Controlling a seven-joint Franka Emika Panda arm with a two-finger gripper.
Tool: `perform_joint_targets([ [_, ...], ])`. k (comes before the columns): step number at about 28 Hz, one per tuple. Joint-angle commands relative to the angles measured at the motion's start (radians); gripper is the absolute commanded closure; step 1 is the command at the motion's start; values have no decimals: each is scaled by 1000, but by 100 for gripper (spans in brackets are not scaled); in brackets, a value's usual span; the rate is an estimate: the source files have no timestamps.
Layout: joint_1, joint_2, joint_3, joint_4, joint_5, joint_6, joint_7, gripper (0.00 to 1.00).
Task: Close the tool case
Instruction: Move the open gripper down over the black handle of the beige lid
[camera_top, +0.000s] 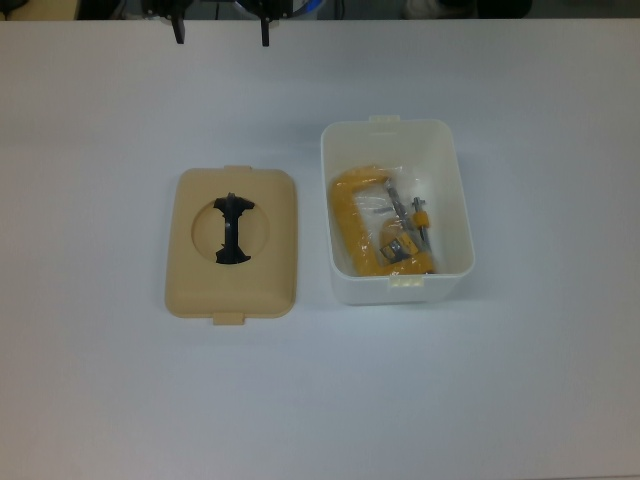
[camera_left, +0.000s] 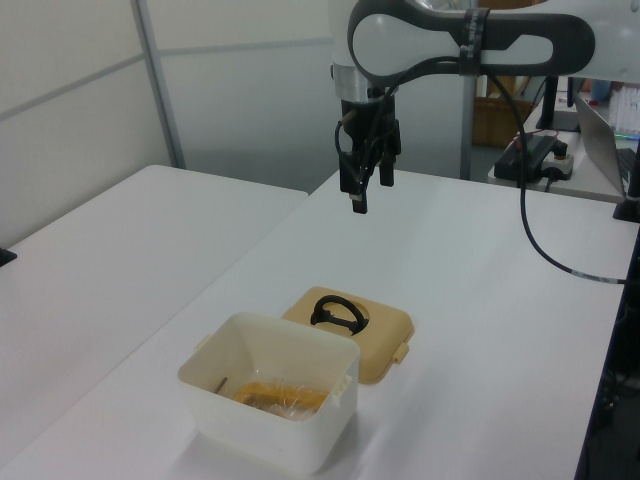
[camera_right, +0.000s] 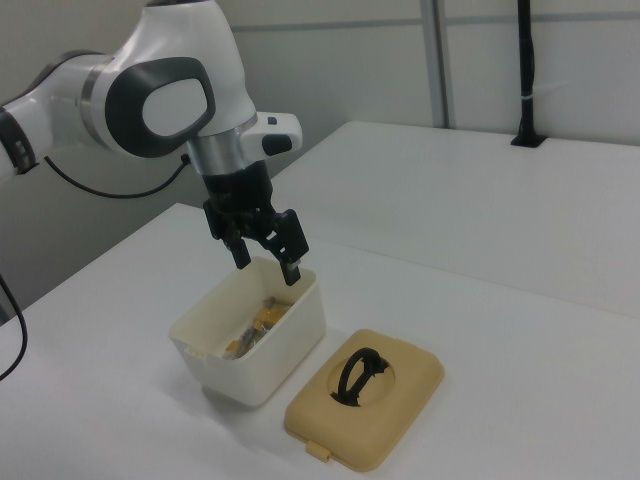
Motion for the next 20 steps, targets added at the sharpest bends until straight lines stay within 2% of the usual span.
perform_joint_targets([
  [1, -25, 7, -11, 2, 5, -9, -23, 0],
  [6, -27, 7, -11, 0, 16, -13, -26, 0],
  [13, -25, 4, -9, -3, 4, -119, -67, 0],
  [16, -32, 7, -12, -3, 1, -121, -163, 0],
  [17, -50, 10, -14, -4, 1, -119, -243, 0],
  [20, -64, 12, -14, -4, 2, -118, -299, 0],
])
